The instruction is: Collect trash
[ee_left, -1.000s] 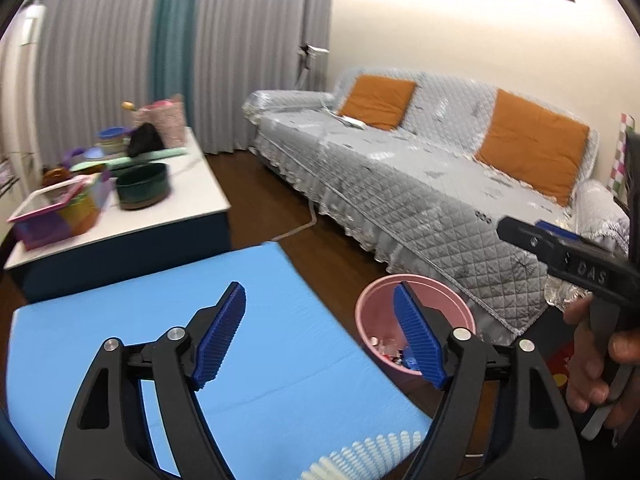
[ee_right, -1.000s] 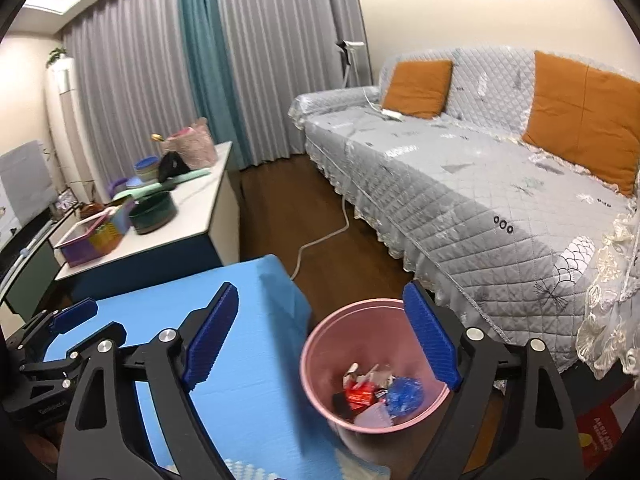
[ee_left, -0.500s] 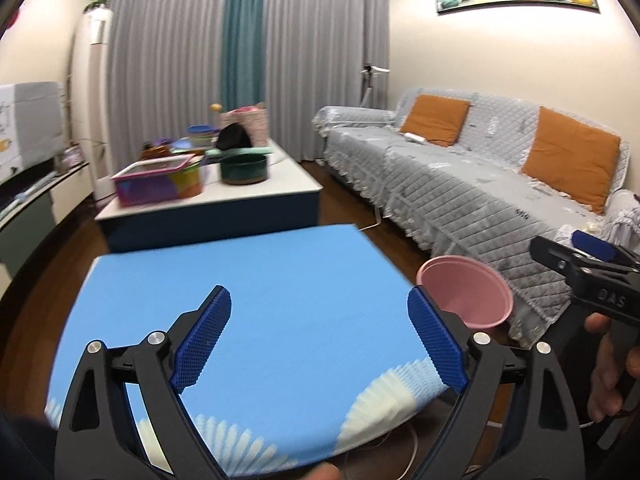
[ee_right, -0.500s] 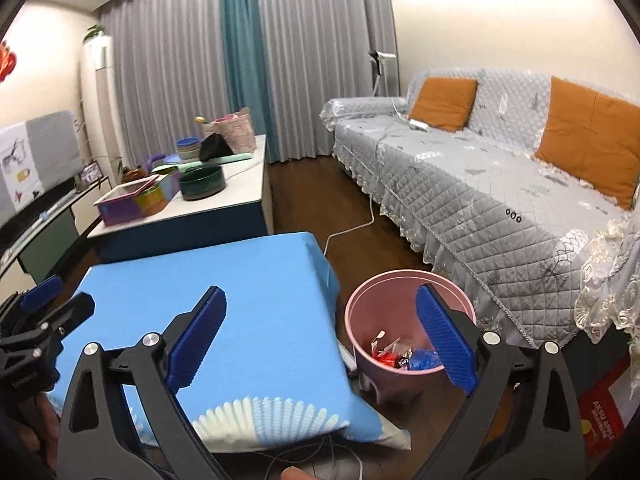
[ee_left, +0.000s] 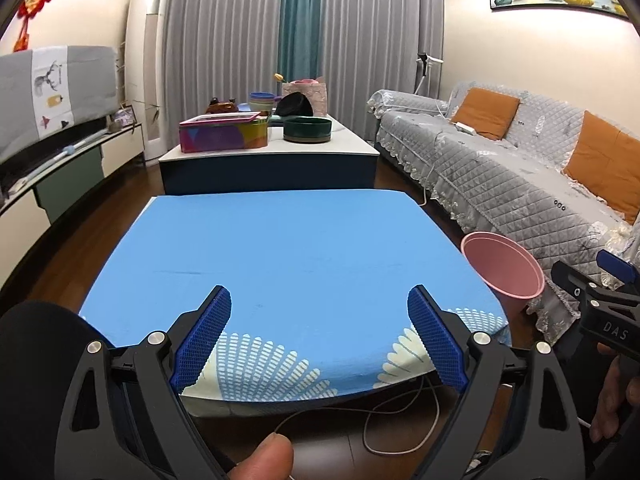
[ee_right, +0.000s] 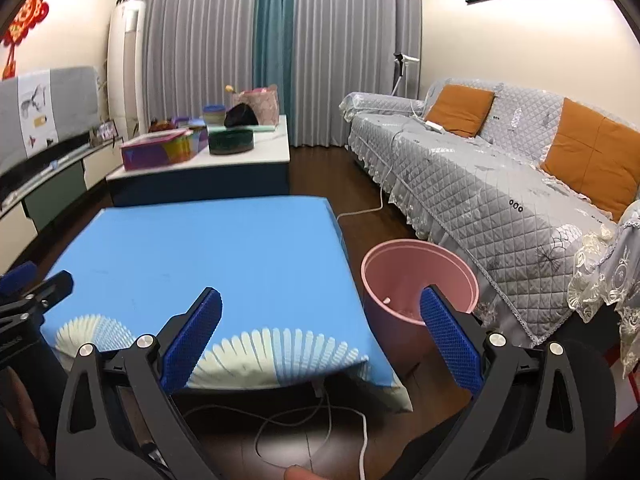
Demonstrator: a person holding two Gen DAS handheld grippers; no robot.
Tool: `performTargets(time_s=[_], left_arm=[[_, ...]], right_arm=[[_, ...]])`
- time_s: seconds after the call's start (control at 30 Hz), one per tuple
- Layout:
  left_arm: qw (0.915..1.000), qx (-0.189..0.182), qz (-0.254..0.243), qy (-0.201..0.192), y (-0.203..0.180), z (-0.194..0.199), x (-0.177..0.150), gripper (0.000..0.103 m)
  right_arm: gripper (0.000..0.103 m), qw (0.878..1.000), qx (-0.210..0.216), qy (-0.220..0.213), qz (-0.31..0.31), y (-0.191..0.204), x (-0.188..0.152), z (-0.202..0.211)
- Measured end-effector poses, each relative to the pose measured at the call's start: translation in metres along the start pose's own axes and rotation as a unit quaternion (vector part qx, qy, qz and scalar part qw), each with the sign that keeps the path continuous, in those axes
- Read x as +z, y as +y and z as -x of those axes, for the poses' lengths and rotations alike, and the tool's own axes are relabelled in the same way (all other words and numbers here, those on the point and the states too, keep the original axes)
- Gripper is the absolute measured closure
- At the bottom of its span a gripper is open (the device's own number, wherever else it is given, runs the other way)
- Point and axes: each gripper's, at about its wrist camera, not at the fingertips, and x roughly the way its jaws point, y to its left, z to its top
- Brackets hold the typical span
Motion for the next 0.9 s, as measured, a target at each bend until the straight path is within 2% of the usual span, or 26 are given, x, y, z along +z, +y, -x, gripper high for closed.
performTargets(time_s=[0.37,0.9], left_arm=[[0.9996,0.005,0.011,0.025,0.005,-0.013,-0.006,0.016],[0.9994,0.003,0.014,0.031,0.005,-0.013,-0.008,0.016]], right_arm=[[0.005,1.0,0.013,0.016,-0.005,0.004,0.001,-0.02],[0.005,1.0,0.016,0.015,0.0,0.007,0.0,-0.021]])
